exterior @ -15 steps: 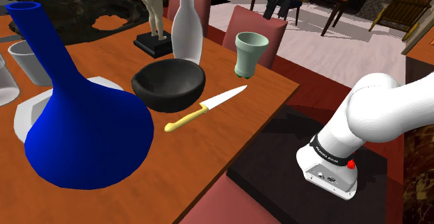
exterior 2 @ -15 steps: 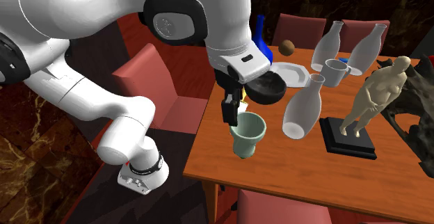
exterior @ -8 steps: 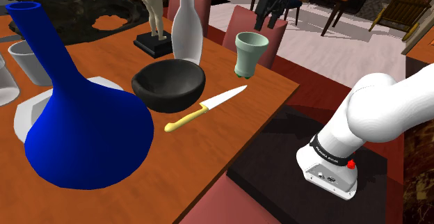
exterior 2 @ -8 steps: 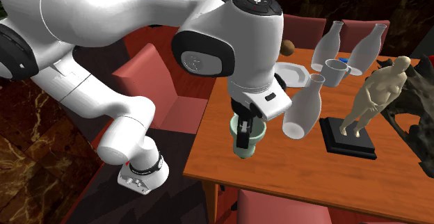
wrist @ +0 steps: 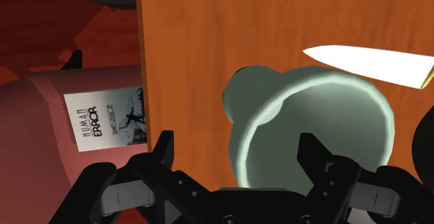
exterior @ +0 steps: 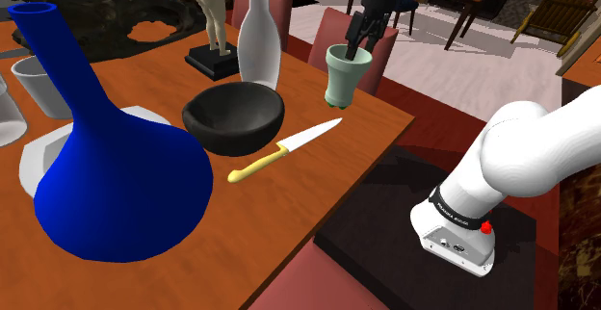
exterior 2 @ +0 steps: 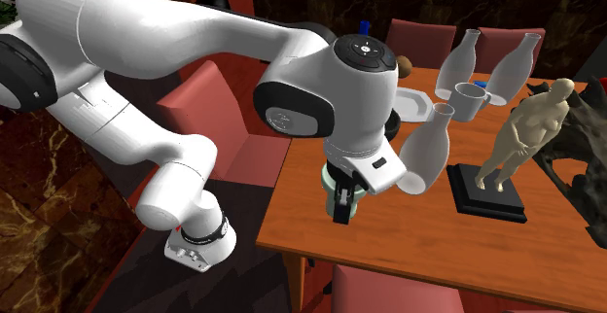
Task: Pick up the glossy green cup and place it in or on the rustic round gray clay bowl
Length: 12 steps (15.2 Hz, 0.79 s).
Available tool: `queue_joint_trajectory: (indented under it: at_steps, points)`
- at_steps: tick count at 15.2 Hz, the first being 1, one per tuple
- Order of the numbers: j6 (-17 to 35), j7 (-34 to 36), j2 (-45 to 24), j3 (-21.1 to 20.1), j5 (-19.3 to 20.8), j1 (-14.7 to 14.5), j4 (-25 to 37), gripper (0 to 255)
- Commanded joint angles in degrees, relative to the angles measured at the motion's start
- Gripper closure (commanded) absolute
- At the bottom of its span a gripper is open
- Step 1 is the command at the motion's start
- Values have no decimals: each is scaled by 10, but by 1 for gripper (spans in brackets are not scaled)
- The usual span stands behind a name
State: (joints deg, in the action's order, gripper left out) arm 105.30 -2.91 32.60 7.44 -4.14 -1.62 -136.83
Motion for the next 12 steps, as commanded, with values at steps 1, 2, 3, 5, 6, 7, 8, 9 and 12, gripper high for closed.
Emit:
queue_joint_trajectory:
  at_steps: [1,2,3,5,6,7,8,9,12]
  points:
    - [6,0,0,0,0,0,-6,0]
    - [6,0,0,0,0,0,-6,0]
    - [6,0,0,0,0,0,-6,0]
    - [6,0,0,0,0,0,-6,0]
    - [6,0,0,0,0,0,-6,0]
    - [6,0,0,0,0,0,-5,0]
    - [6,0,0,0,0,0,-5,255]
    - [6,0,0,0,0,0,-5,255]
    - [6,0,0,0,0,0,-6,255]
